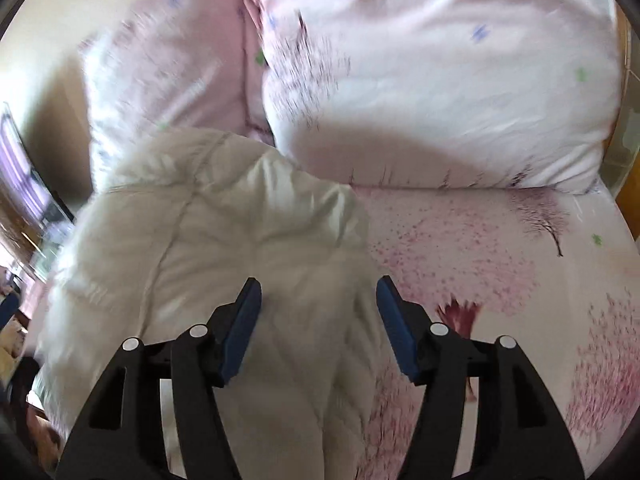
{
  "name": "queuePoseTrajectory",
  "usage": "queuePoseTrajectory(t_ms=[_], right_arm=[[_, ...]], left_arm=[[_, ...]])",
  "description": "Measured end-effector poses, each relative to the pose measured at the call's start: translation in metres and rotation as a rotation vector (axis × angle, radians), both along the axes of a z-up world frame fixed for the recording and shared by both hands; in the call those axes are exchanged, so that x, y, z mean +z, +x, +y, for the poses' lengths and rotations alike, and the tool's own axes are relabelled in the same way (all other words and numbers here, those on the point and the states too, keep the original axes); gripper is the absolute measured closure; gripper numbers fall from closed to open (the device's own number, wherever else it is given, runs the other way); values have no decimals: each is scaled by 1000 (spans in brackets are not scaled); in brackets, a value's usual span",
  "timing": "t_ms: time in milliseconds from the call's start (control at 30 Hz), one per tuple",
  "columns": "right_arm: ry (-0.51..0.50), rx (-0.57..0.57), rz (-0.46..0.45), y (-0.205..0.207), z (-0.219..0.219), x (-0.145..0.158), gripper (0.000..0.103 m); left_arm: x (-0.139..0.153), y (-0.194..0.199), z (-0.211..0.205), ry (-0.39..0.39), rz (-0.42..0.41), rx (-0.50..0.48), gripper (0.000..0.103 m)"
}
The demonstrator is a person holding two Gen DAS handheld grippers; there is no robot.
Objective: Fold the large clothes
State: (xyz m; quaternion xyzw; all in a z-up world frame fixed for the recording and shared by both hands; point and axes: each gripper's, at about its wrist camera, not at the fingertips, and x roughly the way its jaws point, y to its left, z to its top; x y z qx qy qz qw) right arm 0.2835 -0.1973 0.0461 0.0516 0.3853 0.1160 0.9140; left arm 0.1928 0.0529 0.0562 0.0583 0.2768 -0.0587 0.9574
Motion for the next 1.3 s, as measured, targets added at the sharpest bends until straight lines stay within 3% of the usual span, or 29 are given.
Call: queuePoseTrajectory(t_ms=[133,300,467,533,633,733,900,1000,1067,1167,1300], right_arm=[[84,-7,-137,-61,-13,3,42],[87,-14,-216,-92,-10,-5,55],[-2,-11,-167,-88,4,-24,58],[-34,-23,-79,-77,5,-39,58],[-15,-38,23,-65,3,-58,58],[-19,-50,40,-62,4,-67,57],[49,-80,34,-65,-9,-61,46],[56,-116,-30,-79,-18,-47,30],[60,-130,-87,-90,-21,-36,13],[37,-145,-175,-106,-19,-20,1],[-60,-173,-273,-124,-9,-4,1]], left_arm=[[-4,1,19,-21,8,30,2],[-9,2,30,-64,27,37,2],[-19,8,20,-49,56,20,2],[-26,13,17,-72,97,-2,2],[-35,20,13,-104,144,-30,2],[-42,20,5,-85,136,-21,2],[-32,8,2,-66,63,-15,2],[-22,-9,9,-82,5,-20,2],[-16,-16,11,-82,-26,-15,2],[-11,-24,15,-110,-38,-11,2],[-9,-32,20,-141,-27,13,2]])
